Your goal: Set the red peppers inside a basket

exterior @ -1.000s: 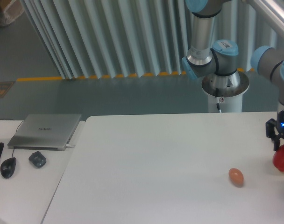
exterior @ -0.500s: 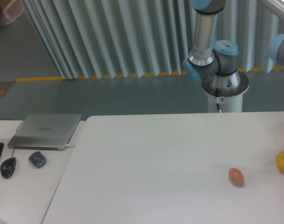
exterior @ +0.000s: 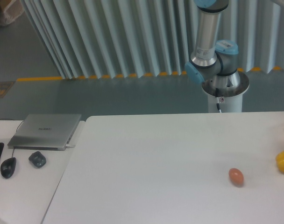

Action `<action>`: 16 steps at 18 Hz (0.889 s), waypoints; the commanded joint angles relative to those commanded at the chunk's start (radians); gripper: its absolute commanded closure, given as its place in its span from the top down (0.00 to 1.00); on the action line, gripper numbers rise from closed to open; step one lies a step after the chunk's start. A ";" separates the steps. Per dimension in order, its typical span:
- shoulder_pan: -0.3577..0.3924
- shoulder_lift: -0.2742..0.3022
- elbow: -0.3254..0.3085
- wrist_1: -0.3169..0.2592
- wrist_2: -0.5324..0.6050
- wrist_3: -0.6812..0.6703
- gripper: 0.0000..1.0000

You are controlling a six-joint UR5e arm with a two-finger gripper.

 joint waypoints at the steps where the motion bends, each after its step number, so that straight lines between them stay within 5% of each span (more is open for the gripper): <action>1: 0.029 0.000 -0.005 0.002 0.000 0.075 0.35; 7: 0.100 -0.002 -0.006 0.012 0.002 0.241 0.37; 8: 0.103 -0.003 -0.006 0.012 0.000 0.260 0.54; 10: 0.103 -0.003 -0.006 0.012 0.000 0.254 0.70; 11: 0.098 -0.006 -0.006 0.012 0.000 0.249 1.00; 16: 0.094 -0.005 -0.006 0.012 -0.005 0.223 1.00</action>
